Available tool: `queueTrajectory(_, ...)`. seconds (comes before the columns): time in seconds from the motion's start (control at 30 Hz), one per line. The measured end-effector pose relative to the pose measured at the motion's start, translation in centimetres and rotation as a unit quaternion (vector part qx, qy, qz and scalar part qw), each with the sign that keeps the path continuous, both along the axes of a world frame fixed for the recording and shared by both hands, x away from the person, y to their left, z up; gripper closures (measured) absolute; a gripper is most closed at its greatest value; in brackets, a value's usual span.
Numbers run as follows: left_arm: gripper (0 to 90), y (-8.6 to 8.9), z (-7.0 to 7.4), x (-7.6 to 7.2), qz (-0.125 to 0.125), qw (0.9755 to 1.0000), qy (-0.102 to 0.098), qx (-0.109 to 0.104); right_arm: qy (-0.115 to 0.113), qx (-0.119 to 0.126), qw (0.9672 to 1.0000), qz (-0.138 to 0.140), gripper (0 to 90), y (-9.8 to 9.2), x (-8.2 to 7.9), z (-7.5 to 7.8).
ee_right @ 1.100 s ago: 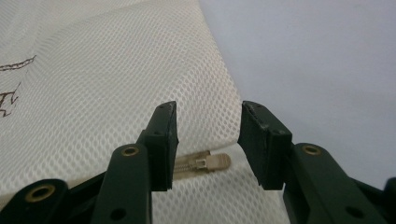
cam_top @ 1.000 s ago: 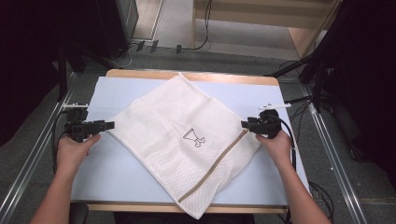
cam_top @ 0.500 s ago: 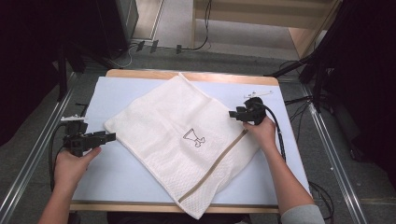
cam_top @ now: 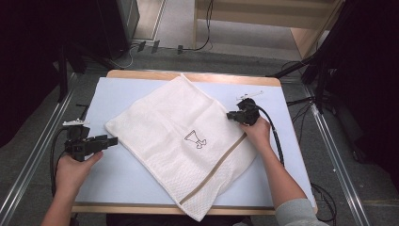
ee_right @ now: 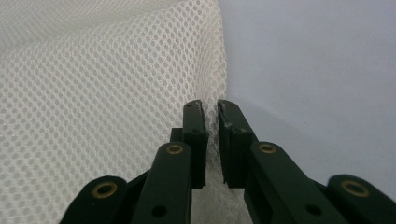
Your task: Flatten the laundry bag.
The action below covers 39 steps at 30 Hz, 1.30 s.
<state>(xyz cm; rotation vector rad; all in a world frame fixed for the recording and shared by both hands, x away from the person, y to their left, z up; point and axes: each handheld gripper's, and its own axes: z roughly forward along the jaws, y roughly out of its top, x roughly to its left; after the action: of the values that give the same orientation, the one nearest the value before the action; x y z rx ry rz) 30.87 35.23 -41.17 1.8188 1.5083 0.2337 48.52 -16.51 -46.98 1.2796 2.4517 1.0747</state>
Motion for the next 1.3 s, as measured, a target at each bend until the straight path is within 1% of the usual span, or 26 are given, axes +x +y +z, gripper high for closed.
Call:
queueTrajectory(0.1, 46.0, -0.4, 0.1, 0.0, -0.007, 1.0, -0.002, -0.002, 0.002, -0.004, 1.0, -0.007, 84.8, -0.4, -0.1, 0.1)
queueTrajectory(0.13, 46.9, -0.5, 0.1, 0.1, -0.009, 0.9999, -0.003, -0.002, -0.002, -0.009, 0.9998, -0.017, 84.8, -0.6, -0.1, 0.2)
queueTrajectory(0.23, 47.6, -1.1, 0.1, 0.3, -0.018, 0.9998, -0.003, -0.003, 0.002, -0.004, 0.9995, -0.032, 84.9, -1.7, 0.0, 0.2)
queueTrajectory(0.33, 47.6, -1.9, 0.0, 0.6, -0.028, 0.9996, 0.0, 0.001, 0.005, -0.004, 0.999, -0.044, 85.5, -2.7, -0.2, 0.2)
queueTrajectory(0.43, 47.6, -2.8, -0.3, 1.1, -0.037, 0.9993, 0.005, -0.001, 0.002, -0.004, 0.9983, -0.058, 85.5, -3.6, -0.4, 0.2)
queueTrajectory(0.5, 47.8, -3.6, -0.6, 1.4, -0.05, 0.9987, 0.011, -0.001, -0.001, 0.0, 0.9978, -0.066, 85.3, -4.1, -0.5, 0.1)
queueTrajectory(0.6, 48.4, -4.8, -1.1, 1.8, -0.051, 0.9986, 0.014, 0.008, 0.003, 0.006, 0.9974, -0.071, 85.2, -4.5, -0.8, -0.1)
queueTrajectory(0.67, 48.6, -5.4, -1.4, 2.0, -0.052, 0.9984, 0.017, 0.013, 0.001, 0.005, 0.9973, -0.073, 85.1, -4.6, -1.0, -0.1)
queueTrajectory(0.7, 48.8, -5.7, -1.6, 2.2, -0.054, 0.9982, 0.021, 0.015, -0.002, 0.002, 0.9975, -0.071, 85.0, -4.6, -1.1, -0.1)
queueTrajectory(0.73, 48.8, -5.9, -1.9, 2.3, -0.057, 0.9979, 0.023, 0.023, -0.002, 0.001, 0.9974, -0.072, 84.9, -4.6, -1.2, -0.2)
queueTrajectory(0.77, 48.8, -6.2, -2.1, 2.5, -0.059, 0.9974, 0.031, 0.028, -0.001, 0.001, 0.9973, -0.074, 84.9, -4.7, -1.3, -0.2)
queueTrajectory(0.8, 49.1, -6.5, -2.4, 2.7, -0.062, 0.9969, 0.035, 0.034, -0.001, 0.002, 0.9972, -0.074, 84.8, -4.7, -1.3, -0.2)
queueTrajectory(0.87, 49.1, -6.7, -2.8, 3.0, -0.064, 0.9964, 0.042, 0.036, -0.003, 0.001, 0.9973, -0.073, 84.7, -4.8, -1.4, -0.2)
queueTrajectory(0.9, 49.1, -6.8, -3.0, 3.2, -0.063, 0.9964, 0.047, 0.03, -0.002, 0.0, 0.9972, -0.075, 84.7, -4.8, -1.5, -0.2)
queueTrajectory(0.97, 48.7, -7.1, -3.5, 3.5, -0.058, 0.9962, 0.059, 0.025, -0.004, 0.001, 0.9972, -0.075, 84.7, -4.8, -1.5, -0.2)
queueTrajectory(1.0, 48.3, -7.2, -3.5, 3.5, -0.059, 0.9964, 0.056, 0.024, -0.004, 0.002, 0.9971, -0.075, 84.6, -4.8, -1.5, -0.2)
queueTrajectory(1.07, 47.6, -7.5, -3.7, 3.7, -0.061, 0.9965, 0.055, 0.014, -0.003, 0.003, 0.9972, -0.075, 84.6, -4.8, -1.6, -0.3)
queueTrajectory(1.13, 47.1, -8.0, -3.7, 3.8, -0.066, 0.9964, 0.051, 0.015, -0.004, 0.002, 0.9972, -0.075, 84.6, -4.9, -1.6, -0.3)
queueTrajectory(1.17, 47.4, -8.2, -3.8, 3.9, -0.064, 0.9967, 0.047, 0.02, -0.004, 0.002, 0.9972, -0.075, 84.6, -4.8, -1.6, -0.3)
queueTrajectory(1.23, 49.5, -8.5, -3.8, 4.0, -0.062, 0.9968, 0.046, 0.017, -0.005, 0.002, 0.9972, -0.075, 84.6, -4.8, -1.7, -0.3)
queueTrajectory(1.27, 52.8, -8.6, -3.9, 4.1, -0.063, 0.9968, 0.047, 0.013, -0.004, 0.002, 0.9972, -0.074, 84.7, -4.8, -1.7, -0.3)
queueTrajectory(1.3, 55.9, -8.7, -4.0, 4.2, -0.066, 0.9966, 0.048, 0.004, -0.004, 0.002, 0.9972, -0.075, 84.7, -4.7, -1.7, -0.3)
